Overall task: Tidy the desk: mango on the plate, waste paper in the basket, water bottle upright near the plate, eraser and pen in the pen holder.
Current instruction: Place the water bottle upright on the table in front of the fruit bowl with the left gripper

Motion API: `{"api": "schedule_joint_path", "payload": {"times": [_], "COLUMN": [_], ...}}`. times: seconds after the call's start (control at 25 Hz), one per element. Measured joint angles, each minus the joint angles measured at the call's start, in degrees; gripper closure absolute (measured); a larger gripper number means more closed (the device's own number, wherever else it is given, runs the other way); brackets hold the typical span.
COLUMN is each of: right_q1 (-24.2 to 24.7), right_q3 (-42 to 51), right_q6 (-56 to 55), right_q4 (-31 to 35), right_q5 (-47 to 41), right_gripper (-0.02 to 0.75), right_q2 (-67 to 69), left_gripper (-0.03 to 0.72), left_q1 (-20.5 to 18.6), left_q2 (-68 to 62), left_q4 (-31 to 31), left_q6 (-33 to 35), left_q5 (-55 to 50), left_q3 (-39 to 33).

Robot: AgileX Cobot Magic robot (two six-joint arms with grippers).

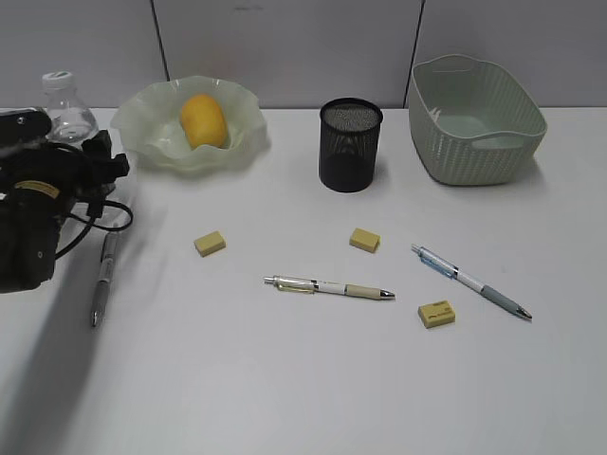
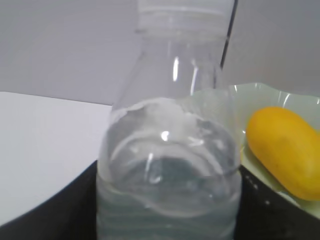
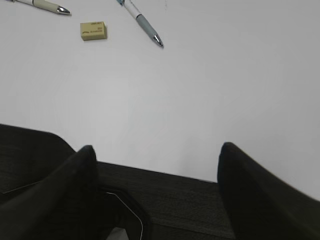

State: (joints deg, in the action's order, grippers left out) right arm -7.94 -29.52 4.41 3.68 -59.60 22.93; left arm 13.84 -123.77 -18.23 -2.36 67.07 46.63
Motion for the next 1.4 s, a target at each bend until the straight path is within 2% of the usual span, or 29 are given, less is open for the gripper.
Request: {"api": "schedule_joint_path", "payload": {"times": [0.36, 0.88, 1.2, 1.4], "right_q1": [0.00, 0.00, 0.00, 0.00], "right_q3": [0.00, 0.00, 0.00, 0.00], "right_q6": [0.00, -0.06, -0.06, -0.06], "right_q4": [0.00, 0.00, 0.00, 0.00], "right_q5": [0.05, 0.05, 0.05, 0.05], "right_gripper": [0.153, 0.153, 0.153, 0.153], "right_q2": [0.00, 0.00, 0.00, 0.00], "left_gripper": [0.172, 0.171, 0.085, 0.075], "left_q1": [0.00, 1.12, 1.12, 1.12], "left_q2": [-2.64, -2.71, -2.78, -2.78], "left_q4": [1.14, 0.14, -0.57, -1.01], "left_q6": [-0.23, -0.66, -0.68, -0.72], "left_q5": [2.00, 3.69, 3.09, 2.80], "left_q3": [2.66, 1.27, 0.95, 0.76]}}
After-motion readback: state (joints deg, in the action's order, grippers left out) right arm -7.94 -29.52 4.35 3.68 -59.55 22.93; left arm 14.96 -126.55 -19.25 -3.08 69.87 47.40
